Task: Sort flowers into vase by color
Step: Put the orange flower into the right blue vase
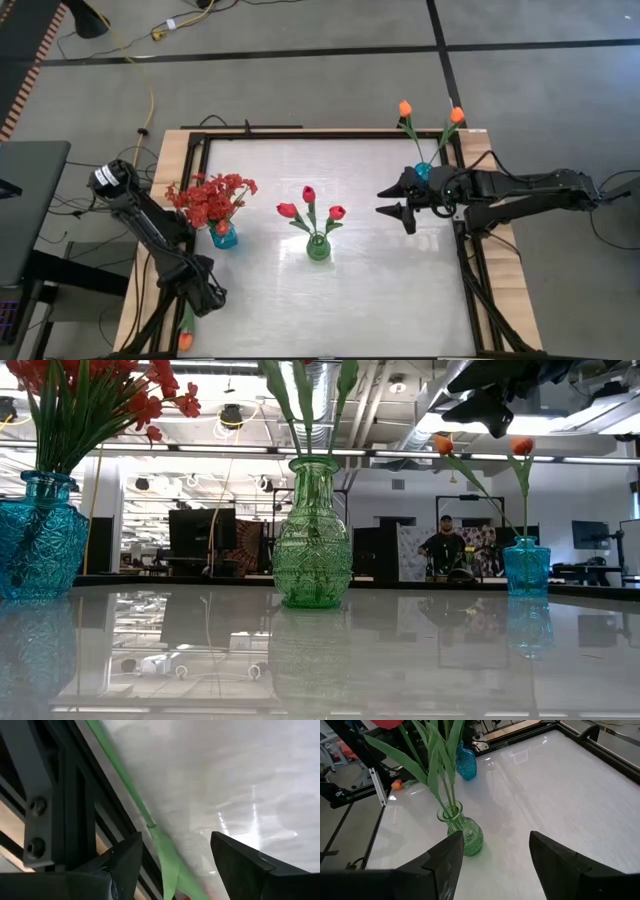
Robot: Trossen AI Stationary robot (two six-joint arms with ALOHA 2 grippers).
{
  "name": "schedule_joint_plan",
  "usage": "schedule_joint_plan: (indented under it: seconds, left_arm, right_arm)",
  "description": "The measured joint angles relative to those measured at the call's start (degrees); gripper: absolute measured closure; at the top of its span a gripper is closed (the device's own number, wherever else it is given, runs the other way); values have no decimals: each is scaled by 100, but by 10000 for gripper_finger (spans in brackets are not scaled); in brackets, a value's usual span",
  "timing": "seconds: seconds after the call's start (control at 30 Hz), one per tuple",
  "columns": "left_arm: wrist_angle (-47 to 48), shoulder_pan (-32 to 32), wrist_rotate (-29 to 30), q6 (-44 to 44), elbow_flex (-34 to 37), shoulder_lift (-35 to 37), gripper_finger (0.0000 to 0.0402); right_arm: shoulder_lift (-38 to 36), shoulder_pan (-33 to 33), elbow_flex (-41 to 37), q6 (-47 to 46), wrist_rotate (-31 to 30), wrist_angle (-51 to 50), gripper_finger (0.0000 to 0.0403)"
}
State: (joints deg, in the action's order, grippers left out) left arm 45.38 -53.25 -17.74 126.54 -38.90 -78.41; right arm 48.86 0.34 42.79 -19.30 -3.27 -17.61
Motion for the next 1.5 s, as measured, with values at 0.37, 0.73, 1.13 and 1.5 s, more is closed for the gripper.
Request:
schedule_joint_plan:
  seconds: [0.37, 0.73, 1.13, 1.5]
  left_arm:
    - [-262, -34, -372, -364, 149, -454, 176]
    - [-441, -17, -701, -992, 124, -901, 219]
    - [-689, 48, -361, -906, 29, -955, 386]
    - [-65, 47, 97, 90, -279, -768, 400]
  right_arm:
    - [0, 2, 0, 47, 3, -23, 149]
    - [2, 9, 0, 30, 55, -37, 149]
    - [2, 48, 0, 37, 69, -97, 149]
    - [2, 46, 0, 144, 79, -166, 149]
